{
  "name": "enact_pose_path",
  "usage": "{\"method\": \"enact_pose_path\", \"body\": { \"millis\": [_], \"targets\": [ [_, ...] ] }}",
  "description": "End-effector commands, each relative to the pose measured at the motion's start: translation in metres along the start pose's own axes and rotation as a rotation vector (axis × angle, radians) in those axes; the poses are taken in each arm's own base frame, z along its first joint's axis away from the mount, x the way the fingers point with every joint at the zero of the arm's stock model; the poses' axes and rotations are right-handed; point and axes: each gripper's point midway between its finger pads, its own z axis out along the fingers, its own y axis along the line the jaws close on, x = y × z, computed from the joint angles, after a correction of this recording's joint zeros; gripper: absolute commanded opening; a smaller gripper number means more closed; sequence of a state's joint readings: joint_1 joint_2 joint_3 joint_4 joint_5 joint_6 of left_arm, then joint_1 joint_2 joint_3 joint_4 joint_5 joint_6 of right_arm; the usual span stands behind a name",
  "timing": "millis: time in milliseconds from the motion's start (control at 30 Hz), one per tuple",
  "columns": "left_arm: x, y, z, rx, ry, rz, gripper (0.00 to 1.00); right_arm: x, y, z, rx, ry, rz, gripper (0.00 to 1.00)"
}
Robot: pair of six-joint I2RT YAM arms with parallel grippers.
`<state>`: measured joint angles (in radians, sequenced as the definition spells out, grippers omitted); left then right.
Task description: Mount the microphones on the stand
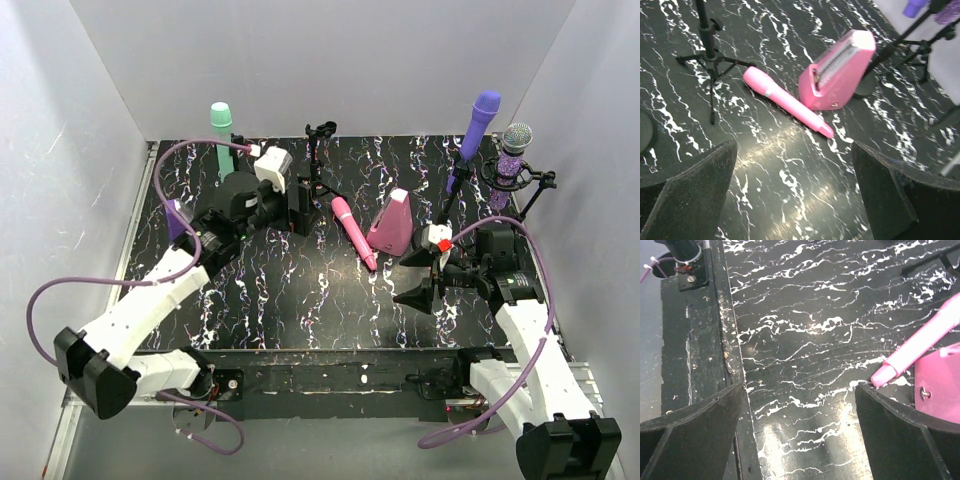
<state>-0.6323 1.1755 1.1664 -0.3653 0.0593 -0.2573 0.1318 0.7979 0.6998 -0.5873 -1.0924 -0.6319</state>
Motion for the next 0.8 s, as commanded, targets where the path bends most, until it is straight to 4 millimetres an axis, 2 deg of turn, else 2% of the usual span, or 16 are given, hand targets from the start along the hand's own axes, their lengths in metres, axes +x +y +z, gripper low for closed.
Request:
{"method": "enact_pose_path", "body": {
  "millis": [0,200,267,367,500,600,700,767],
  "targets": [
    [0.014,0.022,0.032,-0.067,-0.064,0.072,0.98,0.005,-0.007,-0.005,0.040,0.001,-0.023,0.98],
    [0.024,0.019,0.087,0.034,-0.125,0.137,0.98,0.016,-0.010,-0.010,0.072,0.028,-0.049,0.98],
    [0.027,0.024,0.104,0.036,-0.150,0.179,0.98,0.019,-0.011,-0.011,0.082,0.037,-0.058,0.98],
    [0.020,0.044,0.120,-0.017,-0.209,0.187,0.98,0.021,-0.011,-0.011,0.078,0.046,-0.064,0.98],
    [0.004,0.086,0.131,-0.088,-0.295,0.104,0.98,0.022,-0.010,-0.012,0.079,0.052,-0.073,0.98],
    [-0.004,0.096,0.141,-0.087,-0.343,0.118,0.98,0.022,-0.011,-0.012,0.083,0.051,-0.083,0.98],
    [-0.018,0.103,0.156,-0.092,-0.360,0.130,0.93,0.022,-0.010,-0.012,0.082,0.050,-0.089,0.98],
    [-0.017,0.110,0.166,-0.091,-0.357,0.129,0.89,0.023,-0.011,-0.012,0.081,0.053,-0.085,0.98]
  ]
}}
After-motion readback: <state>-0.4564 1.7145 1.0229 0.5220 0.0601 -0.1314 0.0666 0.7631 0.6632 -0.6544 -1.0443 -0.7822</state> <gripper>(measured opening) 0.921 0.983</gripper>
